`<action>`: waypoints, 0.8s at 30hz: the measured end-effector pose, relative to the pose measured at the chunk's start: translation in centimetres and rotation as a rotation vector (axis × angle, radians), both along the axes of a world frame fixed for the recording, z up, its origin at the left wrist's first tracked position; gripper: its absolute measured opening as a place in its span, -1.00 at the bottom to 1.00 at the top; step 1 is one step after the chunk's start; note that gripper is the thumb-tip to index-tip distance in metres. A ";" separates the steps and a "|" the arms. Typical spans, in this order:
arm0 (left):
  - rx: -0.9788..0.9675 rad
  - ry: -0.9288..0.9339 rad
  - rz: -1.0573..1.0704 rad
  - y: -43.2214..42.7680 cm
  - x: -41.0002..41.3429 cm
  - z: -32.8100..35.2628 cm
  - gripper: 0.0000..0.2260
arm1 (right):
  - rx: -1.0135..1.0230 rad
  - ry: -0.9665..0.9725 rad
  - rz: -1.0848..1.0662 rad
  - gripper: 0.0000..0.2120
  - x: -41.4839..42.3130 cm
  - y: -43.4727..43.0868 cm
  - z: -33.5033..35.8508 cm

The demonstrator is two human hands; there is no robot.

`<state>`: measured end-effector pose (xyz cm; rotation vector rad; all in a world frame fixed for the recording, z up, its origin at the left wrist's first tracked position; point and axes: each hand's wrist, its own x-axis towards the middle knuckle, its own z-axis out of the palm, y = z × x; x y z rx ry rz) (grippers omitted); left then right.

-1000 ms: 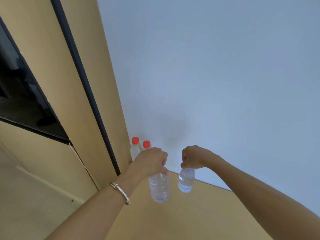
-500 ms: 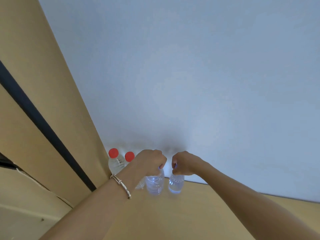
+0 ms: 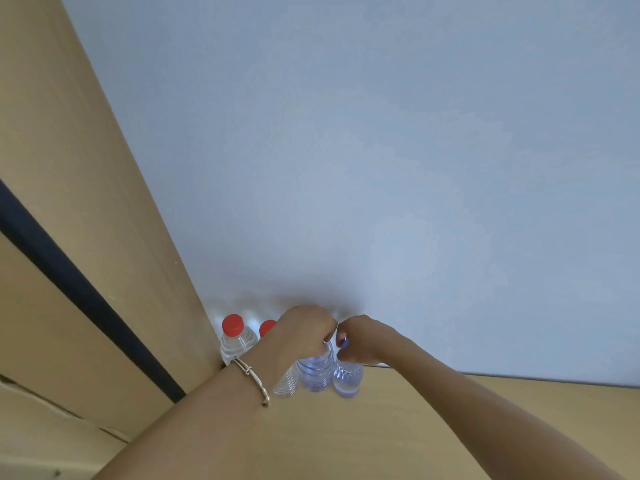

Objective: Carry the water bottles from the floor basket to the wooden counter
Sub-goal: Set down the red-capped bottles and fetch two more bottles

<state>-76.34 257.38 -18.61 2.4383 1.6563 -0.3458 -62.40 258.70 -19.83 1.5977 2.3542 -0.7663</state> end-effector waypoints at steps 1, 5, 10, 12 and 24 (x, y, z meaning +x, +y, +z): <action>-0.005 -0.005 -0.007 0.1 -0.2 0.0 -0.79 | 0.007 -0.003 -0.002 -0.72 -0.2 -0.1 -0.1; -0.034 -0.019 -0.048 0.1 -0.3 -0.1 -0.80 | 0.028 -0.028 -0.017 -0.71 0.3 0.0 0.1; -0.011 0.002 -0.060 0.0 0.4 -0.6 -0.81 | 0.050 0.011 -0.044 -0.73 1.2 -0.2 0.1; 0.009 0.003 -0.029 0.0 0.5 -0.8 -0.80 | 0.061 0.016 -0.032 -0.72 1.0 -0.5 -0.1; 0.069 -0.065 0.075 -1.0 0.2 -1.6 -0.74 | 0.110 0.055 -0.021 -0.67 0.8 -0.6 0.0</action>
